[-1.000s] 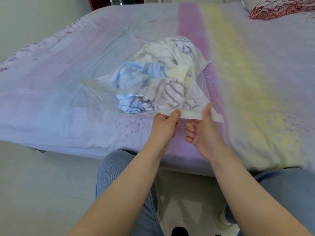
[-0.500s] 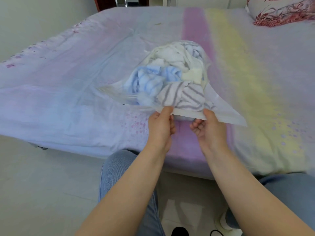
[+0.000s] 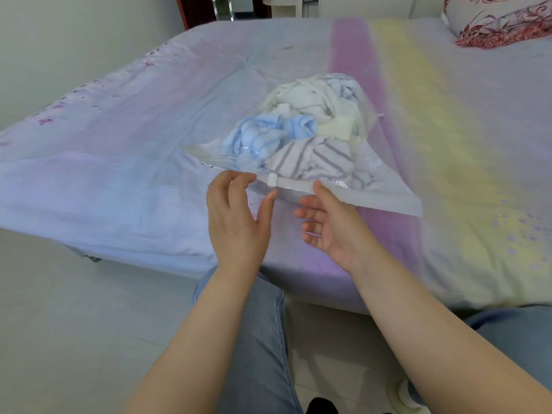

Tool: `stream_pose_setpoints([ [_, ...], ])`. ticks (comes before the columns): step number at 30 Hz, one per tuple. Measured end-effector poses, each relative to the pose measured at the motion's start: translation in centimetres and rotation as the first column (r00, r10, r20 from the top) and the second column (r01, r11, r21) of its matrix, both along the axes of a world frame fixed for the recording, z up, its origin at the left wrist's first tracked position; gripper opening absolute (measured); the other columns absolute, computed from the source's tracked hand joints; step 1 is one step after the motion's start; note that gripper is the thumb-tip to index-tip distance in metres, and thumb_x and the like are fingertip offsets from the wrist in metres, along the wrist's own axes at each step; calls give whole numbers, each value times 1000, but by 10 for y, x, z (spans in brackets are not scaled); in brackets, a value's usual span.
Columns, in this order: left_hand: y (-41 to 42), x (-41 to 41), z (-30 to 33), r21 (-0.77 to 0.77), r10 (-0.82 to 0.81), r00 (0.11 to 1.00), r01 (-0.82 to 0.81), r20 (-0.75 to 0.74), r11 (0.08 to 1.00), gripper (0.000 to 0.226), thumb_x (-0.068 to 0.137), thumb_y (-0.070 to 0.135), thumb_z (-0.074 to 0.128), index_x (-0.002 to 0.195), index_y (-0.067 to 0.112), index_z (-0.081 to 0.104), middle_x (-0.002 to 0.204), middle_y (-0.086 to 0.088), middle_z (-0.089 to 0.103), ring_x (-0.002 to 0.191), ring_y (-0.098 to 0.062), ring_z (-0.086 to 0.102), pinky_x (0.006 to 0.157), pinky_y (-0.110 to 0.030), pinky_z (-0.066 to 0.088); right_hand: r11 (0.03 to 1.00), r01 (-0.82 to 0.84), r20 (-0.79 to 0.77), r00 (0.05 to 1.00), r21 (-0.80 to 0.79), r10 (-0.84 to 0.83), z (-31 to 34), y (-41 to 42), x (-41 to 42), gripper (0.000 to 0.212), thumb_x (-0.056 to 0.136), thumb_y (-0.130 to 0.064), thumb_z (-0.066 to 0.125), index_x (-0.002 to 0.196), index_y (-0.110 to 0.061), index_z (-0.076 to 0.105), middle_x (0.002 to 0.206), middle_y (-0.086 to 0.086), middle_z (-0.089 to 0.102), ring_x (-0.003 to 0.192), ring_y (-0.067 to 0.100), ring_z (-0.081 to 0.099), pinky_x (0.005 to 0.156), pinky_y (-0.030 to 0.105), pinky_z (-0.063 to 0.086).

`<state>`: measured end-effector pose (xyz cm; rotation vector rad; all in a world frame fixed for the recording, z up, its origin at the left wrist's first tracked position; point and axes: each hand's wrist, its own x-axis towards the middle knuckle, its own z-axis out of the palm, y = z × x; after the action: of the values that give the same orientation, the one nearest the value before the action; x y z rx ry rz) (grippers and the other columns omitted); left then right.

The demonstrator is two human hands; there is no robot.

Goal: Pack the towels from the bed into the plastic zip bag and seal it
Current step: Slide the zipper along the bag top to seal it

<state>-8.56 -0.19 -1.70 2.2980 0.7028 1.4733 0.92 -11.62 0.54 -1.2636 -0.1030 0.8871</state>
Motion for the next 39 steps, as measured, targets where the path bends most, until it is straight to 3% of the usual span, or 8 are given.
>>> stream_pose_setpoints([
  [7,47,-19,-1,248,258,938,-199,-232,948,41,87,46,66,108,12,60,120,-3,62,95,-27,57,70,-37,42,988,93,-15,996,126,-92,4,14,-12,24,96,-26,51,86,-10,67,71,1,72,49,9,51,50,21,47],
  [11,35,-17,-2,-139,-71,937,25,-342,990,51,82,46,71,121,19,53,121,10,58,80,-20,64,68,-35,48,982,138,-22,990,129,-137,-2,14,-14,25,96,-21,50,81,-8,65,65,3,68,47,10,49,48,21,46],
  [17,15,-4,-6,-413,-421,898,339,-125,845,47,78,49,68,116,24,58,118,16,49,63,-7,54,65,-28,49,967,227,-8,974,115,-228,-7,9,-10,26,92,-15,47,71,-6,58,54,3,53,46,12,43,44,21,41],
  [23,12,17,18,-699,-664,723,373,-194,610,48,78,56,71,123,55,52,119,24,61,110,2,58,80,-18,43,965,218,39,973,147,-226,-11,7,-11,30,92,-11,47,64,-8,56,53,3,48,45,12,37,44,22,34],
  [26,16,23,20,-796,-715,660,294,-232,529,63,86,56,62,143,44,38,126,9,58,71,-1,60,57,-21,47,969,207,32,976,138,-213,-12,4,-8,28,92,-16,48,66,-9,55,52,3,49,46,13,39,44,23,35],
  [31,1,12,2,-653,-528,842,340,-108,676,36,94,46,56,130,44,55,120,18,65,85,-19,63,67,-26,49,999,10,18,1000,47,-11,-16,14,-14,44,90,-56,52,89,-15,66,73,3,65,52,12,56,52,25,45],
  [36,-31,2,-12,-496,-151,972,223,181,839,13,92,30,63,103,24,60,103,14,59,71,-6,56,66,-25,47,977,167,-100,983,130,-155,-13,33,-17,15,92,-30,62,91,-16,67,78,1,63,60,11,58,59,26,51],
  [39,-29,2,-16,-679,-106,981,191,165,709,26,91,38,63,80,19,50,77,13,52,65,-7,49,66,-22,40,973,201,-101,977,116,-190,-18,32,-13,13,90,-27,64,84,-15,65,70,-2,59,52,7,52,48,20,44],
])
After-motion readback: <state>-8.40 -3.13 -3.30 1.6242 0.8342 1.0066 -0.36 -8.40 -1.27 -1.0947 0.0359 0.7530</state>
